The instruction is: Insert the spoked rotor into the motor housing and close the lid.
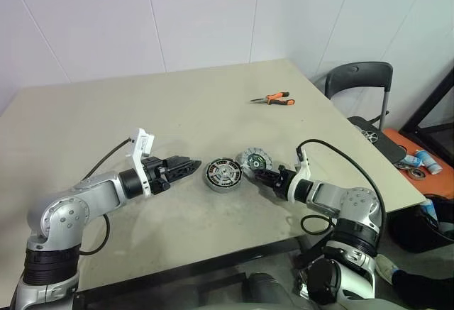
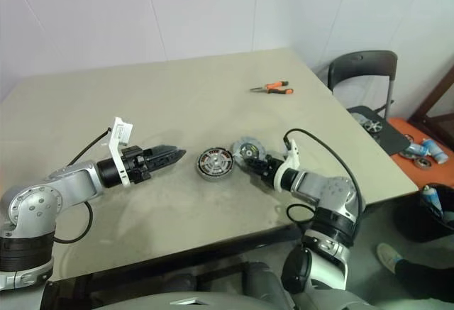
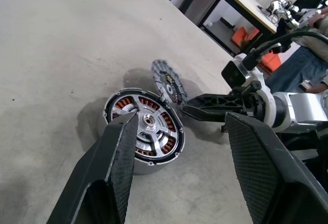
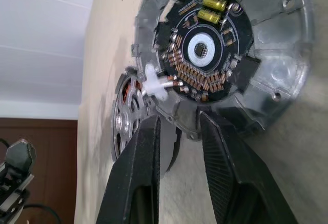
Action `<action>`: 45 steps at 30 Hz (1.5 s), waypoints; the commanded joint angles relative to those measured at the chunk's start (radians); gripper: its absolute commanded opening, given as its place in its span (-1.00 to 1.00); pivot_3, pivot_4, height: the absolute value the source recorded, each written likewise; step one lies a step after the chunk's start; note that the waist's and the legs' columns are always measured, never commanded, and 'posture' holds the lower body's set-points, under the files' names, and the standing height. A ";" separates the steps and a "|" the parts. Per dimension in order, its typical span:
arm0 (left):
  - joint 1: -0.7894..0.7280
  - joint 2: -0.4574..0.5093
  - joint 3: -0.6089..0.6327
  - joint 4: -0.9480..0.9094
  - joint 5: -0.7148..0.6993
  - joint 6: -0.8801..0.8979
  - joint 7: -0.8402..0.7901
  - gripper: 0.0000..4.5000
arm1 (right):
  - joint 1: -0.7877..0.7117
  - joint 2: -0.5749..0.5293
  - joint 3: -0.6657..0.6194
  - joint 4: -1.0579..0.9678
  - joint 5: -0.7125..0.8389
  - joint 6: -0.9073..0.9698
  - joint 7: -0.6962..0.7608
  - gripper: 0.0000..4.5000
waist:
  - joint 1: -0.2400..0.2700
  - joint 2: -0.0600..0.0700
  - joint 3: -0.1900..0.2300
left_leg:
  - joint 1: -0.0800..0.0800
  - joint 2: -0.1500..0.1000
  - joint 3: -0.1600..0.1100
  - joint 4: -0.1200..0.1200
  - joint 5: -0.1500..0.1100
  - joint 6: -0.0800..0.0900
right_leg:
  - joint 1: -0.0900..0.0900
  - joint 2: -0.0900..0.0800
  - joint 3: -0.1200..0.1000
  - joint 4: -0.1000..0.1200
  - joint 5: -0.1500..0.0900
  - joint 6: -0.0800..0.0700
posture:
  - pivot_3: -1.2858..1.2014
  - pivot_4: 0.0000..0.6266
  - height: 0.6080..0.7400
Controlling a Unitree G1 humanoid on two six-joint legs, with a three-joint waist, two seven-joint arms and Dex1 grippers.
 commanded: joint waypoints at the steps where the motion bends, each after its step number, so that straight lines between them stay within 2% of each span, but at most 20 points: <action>1: 0.009 0.016 0.014 -0.004 0.019 -0.035 -0.032 0.28 | 0.010 -0.041 -0.022 -0.082 0.132 0.062 0.032 -0.42 | -0.001 0.000 0.000 | 0.000 0.000 0.000 0.000 0.000 0.000 | 0.000 0.000 0.000 0.000 0.000 0.000 | 0.03 -1.00 1.00; 5: 0.030 0.012 0.010 -0.006 0.033 -0.050 -0.049 0.28 | 0.050 -0.110 -0.014 -0.079 0.251 0.062 0.028 -0.42 | -0.002 0.000 0.000 | 0.000 0.000 0.001 0.000 0.000 0.001 | 0.000 0.000 0.000 -0.001 0.000 0.000 | 0.03 -1.00 1.00; 8: 0.045 0.006 -0.001 -0.007 0.047 -0.067 -0.061 0.28 | 0.068 -0.134 -0.016 -0.042 0.207 0.062 0.002 -0.42 | -0.001 0.000 0.000 | 0.000 0.000 0.001 0.000 0.000 0.001 | 0.000 0.000 0.000 -0.001 -0.001 0.000 | 0.03 -1.00 1.00; 19: 0.064 0.011 -0.001 0.003 0.078 -0.089 -0.099 0.28 | 0.072 -0.074 0.017 0.025 0.151 -0.044 -0.050 -0.42 | -0.006 -0.003 -0.002 | 0.001 0.001 0.002 0.001 0.000 0.001 | 0.003 0.001 0.001 -0.003 -0.001 0.001 | 0.03 -1.00 1.00; 30: 0.081 0.006 -0.012 0.021 0.116 -0.114 -0.138 0.28 | -0.020 -0.029 0.063 0.160 0.126 -0.178 -0.086 -0.42 | -0.037 -0.003 -0.002 | 0.005 0.004 0.003 0.002 0.000 0.001 | 0.005 0.002 0.001 -0.003 -0.001 0.002 | 0.03 -1.00 1.00; 37: 0.092 0.002 -0.013 0.040 0.143 -0.135 -0.163 0.28 | -0.009 -0.039 0.073 0.134 0.146 -0.128 -0.104 -0.42 | -0.037 -0.003 -0.002 | 0.005 0.004 0.002 0.001 0.000 0.001 | 0.005 0.002 0.001 -0.003 0.000 0.003 | 0.03 -1.00 1.00; 45: 0.103 -0.005 -0.013 0.051 0.157 -0.142 -0.170 0.28 | -0.024 -0.161 0.048 0.031 0.183 0.052 -0.102 -0.42 | -0.021 0.000 0.000 | -0.001 0.002 0.001 0.001 -0.001 0.002 | 0.001 0.001 0.001 -0.006 0.002 0.003 | 0.03 -1.00 1.00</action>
